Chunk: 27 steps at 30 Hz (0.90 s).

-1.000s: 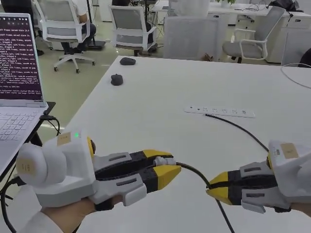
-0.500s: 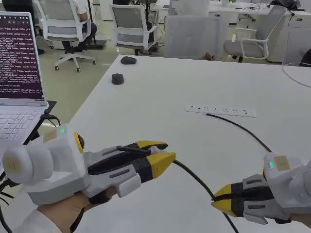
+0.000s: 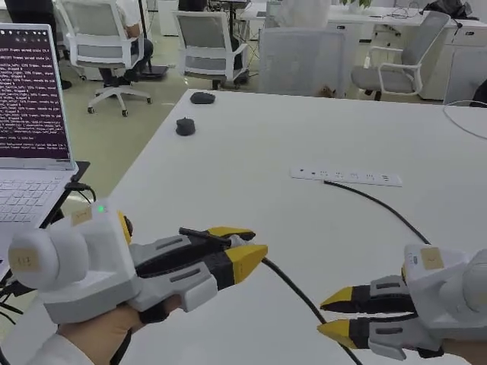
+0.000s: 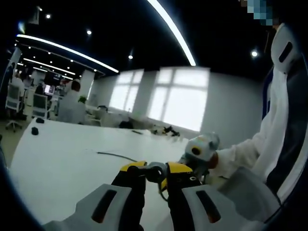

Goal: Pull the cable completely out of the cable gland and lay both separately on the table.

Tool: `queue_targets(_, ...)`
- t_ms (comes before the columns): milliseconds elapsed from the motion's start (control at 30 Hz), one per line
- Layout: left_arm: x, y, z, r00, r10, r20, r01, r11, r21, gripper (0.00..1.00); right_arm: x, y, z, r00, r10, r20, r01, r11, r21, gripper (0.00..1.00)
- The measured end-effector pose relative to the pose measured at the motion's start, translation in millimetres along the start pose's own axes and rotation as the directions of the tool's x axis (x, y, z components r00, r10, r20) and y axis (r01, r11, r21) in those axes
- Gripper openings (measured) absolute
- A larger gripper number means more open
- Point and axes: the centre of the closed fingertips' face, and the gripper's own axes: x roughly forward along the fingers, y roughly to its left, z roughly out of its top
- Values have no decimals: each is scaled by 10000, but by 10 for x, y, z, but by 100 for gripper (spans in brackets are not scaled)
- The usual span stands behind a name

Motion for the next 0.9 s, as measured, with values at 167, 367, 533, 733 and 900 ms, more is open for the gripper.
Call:
queue_targets(167,0,-9,-4,10000,8,-9,-8,10000,-22,16,-14,29,231,9987,-172,470,184,9995,-242,18)
queue_targets(367,15,-33,-10,10000,-79,-38,79,10000,10,16,-15,44,554,9951,-296,939,380,9953,-891,14)
queue_targets(533,12,-49,7,9999,-97,27,97,10000,22,16,35,18,596,9942,-355,1013,473,9921,-1164,6)
queue_targets(733,-3,-35,41,9998,-70,171,69,10000,18,16,86,15,504,9968,-320,733,399,9933,-1087,5)
queue_targets(900,-9,-37,55,9997,-52,229,51,10000,27,17,87,-8,474,9975,-379,589,456,9895,-1370,3)
